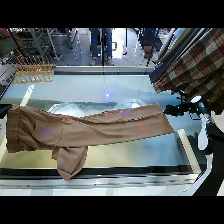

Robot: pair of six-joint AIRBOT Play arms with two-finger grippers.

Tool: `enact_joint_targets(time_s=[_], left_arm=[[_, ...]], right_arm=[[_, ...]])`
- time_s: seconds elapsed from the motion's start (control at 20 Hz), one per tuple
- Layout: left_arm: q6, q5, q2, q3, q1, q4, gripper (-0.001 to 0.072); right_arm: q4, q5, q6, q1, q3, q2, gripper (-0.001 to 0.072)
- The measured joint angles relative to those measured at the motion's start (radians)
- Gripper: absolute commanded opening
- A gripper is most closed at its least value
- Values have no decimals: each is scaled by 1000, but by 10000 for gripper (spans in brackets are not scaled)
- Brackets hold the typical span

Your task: Fold the clothes and pants, and hang the long-sleeved shirts on hangers.

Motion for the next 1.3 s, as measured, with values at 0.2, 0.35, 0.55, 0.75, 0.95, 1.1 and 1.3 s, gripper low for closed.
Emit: enact_joint_targets(time_s=[0.2,0.35,0.55,0.75,0.95,1.1,1.3], left_arm=[[0,0,0,0,0,0,16],[0,0,0,0,0,0,16],[0,0,0,0,0,0,16],[0,0,0,0,0,0,16],[0,-5,6,2,1,-15,15],[2,-27,42,47,8,-69,15],[2,-38,138,183,35,-299,15]], right_arm=[[18,-23,-12,7,0,-8,148],[28,-32,-19,9,0,-9,17],[40,-37,-35,9,0,-10,15],[64,-29,-69,8,3,-10,12],[132,47,-122,8,50,27,12],[204,111,-140,1,103,145,12],[334,109,-123,-58,130,413,11]])
